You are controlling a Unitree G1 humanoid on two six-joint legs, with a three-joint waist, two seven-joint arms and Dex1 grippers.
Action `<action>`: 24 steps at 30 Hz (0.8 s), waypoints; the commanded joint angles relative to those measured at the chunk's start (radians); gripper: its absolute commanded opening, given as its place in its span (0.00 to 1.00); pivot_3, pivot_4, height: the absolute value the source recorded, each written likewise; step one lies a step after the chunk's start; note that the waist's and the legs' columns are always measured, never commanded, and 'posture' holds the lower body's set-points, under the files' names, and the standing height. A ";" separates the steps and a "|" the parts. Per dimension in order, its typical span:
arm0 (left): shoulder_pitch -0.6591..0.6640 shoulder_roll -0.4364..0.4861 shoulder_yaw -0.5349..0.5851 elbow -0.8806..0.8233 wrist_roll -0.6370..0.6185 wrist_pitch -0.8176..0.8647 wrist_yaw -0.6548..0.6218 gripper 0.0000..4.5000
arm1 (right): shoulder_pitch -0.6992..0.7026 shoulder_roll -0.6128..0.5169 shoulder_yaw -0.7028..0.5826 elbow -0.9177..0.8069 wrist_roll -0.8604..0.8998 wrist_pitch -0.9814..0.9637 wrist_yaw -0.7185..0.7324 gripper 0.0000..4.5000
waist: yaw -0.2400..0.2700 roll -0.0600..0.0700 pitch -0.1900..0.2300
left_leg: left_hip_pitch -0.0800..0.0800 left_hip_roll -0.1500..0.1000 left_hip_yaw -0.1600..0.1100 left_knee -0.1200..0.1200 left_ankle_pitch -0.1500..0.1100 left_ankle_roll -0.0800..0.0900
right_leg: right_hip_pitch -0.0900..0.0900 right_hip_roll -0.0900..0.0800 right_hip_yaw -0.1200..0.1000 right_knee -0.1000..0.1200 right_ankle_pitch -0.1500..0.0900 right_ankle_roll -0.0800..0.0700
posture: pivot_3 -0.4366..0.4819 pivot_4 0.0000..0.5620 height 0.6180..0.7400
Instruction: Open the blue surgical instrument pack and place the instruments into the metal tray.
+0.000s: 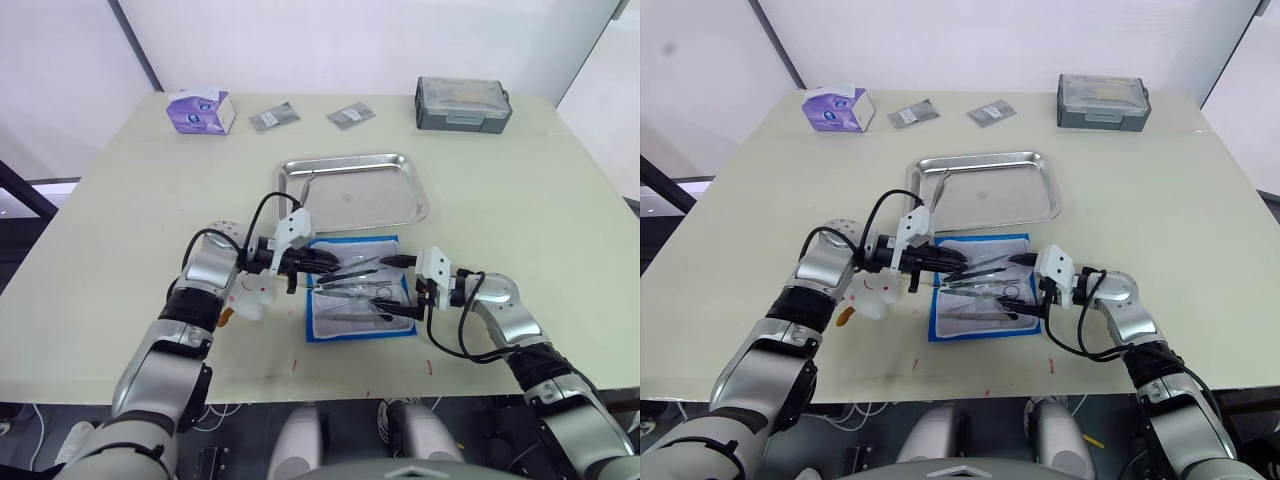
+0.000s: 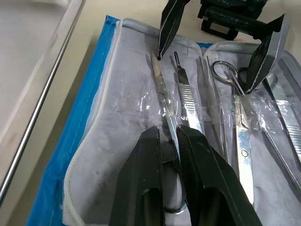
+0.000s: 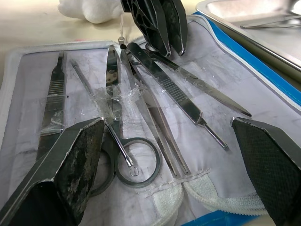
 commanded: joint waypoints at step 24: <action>0.047 -0.005 -0.019 -0.077 0.019 -0.008 0.040 0.26 | 0.076 -0.023 0.052 0.129 -0.084 0.048 -0.003 1.00 | 0.000 0.000 0.000 | 0.000 0.000 0.000 0.000 0.000 0.000 | 0.000 0.000 0.000 0.000 0.000 0.000 | 0.48 0.27 0.95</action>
